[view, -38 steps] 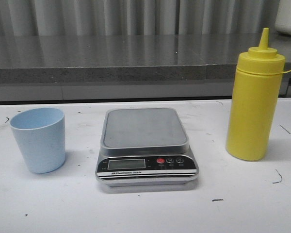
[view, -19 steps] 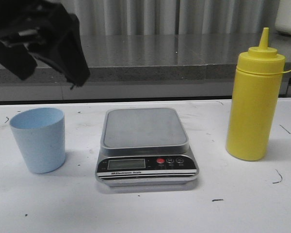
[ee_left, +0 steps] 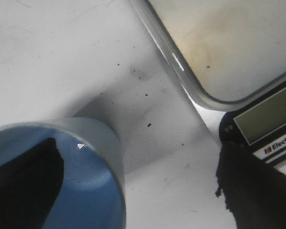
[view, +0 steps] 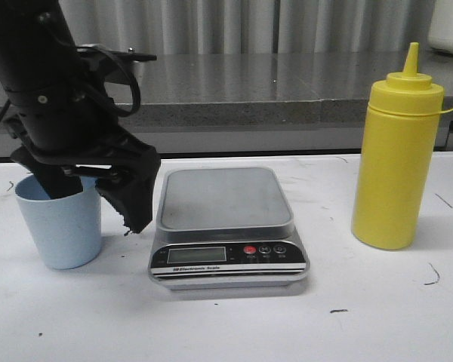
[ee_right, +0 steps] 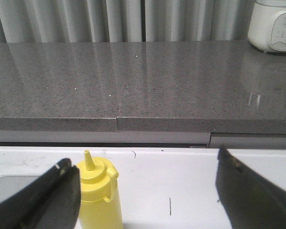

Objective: Pour seasoning into cup on scale with both arms
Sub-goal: 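Lower the left gripper onto the light-blue cup and close it, then lift the light-blue cup with the left gripper toward the scale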

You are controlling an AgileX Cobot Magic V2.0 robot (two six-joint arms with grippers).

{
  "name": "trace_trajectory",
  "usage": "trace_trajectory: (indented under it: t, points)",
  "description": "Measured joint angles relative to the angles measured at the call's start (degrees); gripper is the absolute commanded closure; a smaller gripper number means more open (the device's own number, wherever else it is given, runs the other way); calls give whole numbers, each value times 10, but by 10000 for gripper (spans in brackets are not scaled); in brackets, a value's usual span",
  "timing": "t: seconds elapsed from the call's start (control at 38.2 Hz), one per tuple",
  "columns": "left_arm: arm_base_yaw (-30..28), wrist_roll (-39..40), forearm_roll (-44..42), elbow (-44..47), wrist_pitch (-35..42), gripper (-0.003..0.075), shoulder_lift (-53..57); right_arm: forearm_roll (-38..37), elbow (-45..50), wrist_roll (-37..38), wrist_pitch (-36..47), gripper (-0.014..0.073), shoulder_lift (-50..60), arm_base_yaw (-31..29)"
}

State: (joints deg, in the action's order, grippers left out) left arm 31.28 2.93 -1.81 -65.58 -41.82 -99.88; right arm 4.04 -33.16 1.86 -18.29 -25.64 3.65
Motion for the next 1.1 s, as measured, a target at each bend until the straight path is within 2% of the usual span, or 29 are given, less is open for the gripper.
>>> trace_trajectory:
  t: [0.18, 0.26, 0.5, 0.68, 0.86, 1.1]
  points:
    - [0, 0, -2, -4, -3, 621, -9, 0, 0, 0, 0, -7, 0, 0]
    - [0, 0, -5, -11, -8, 739, -9, 0, 0, 0, 0, -7, 0, 0]
    - [0, 0, -6, -65, -71, 740, -9, 0, 0, 0, 0, -7, 0, 0]
    - [5, 0, -6, -175, -155, 740, -9, 0, 0, 0, 0, -7, 0, 0]
    - [29, -8, -8, -264, -186, 740, -13, 0, 0, 0, 0, -7, 0, 0]
    - [68, -11, -8, -368, -247, 740, -90, 0, 0, 0, 0, -7, 0, 0]
